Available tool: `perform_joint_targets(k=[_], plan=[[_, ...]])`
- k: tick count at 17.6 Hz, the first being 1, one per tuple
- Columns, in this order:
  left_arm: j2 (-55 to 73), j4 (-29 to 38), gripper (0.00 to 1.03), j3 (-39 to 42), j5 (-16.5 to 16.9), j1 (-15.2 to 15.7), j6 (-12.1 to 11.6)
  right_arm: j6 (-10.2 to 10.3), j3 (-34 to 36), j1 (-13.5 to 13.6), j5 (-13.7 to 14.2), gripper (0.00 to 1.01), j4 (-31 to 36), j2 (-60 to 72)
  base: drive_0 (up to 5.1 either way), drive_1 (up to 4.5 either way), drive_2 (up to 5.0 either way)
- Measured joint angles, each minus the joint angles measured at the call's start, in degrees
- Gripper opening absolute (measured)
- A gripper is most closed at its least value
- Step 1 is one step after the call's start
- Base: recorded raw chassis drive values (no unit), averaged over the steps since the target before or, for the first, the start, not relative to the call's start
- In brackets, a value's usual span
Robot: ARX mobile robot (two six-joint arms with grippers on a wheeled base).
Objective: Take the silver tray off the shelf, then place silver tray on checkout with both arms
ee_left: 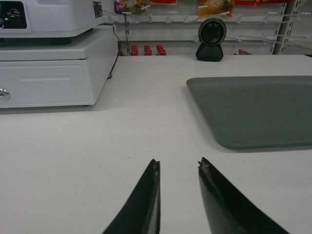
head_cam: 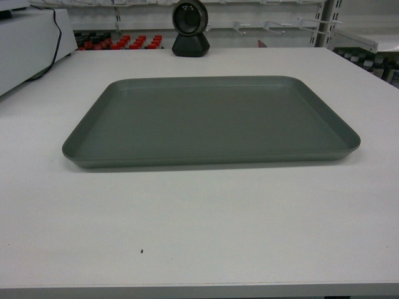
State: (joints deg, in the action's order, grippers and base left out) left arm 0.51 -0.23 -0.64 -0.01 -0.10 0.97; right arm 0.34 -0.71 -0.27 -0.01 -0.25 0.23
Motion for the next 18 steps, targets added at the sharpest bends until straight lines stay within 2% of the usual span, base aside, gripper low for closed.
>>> perform_joint_targets(k=[1,5,6,15,18], plan=[[0.0,0.0,0.38,0.0,0.0,0.0,0.0,0.0,0.0,0.0,0.0,0.41,0.0,0.0,0.0,0.0,0.0],[0.0,0.0,0.76,0.0,0.0,0.0,0.0,0.0,0.0,0.0,0.0,0.81,0.0,0.0,0.0,0.0,0.0],[0.0,-0.2,1.0,0.0,0.0,0.0,0.0,0.0,0.0,0.0,0.0,0.98,-0.1,0.0,0.0,0.0,0.0],[0.0,-0.1,0.98,0.0,0.0,0.0,0.0,0.0,0.0,0.0,0.0,0.98,0.0,0.0,0.1,-4.07,4.2],[0.0,-0.2,0.98,0.0,0.0,0.0,0.0,0.0,0.0,0.0,0.0,0.98,-0.1,0.0,0.0,-0.81,0.8]])
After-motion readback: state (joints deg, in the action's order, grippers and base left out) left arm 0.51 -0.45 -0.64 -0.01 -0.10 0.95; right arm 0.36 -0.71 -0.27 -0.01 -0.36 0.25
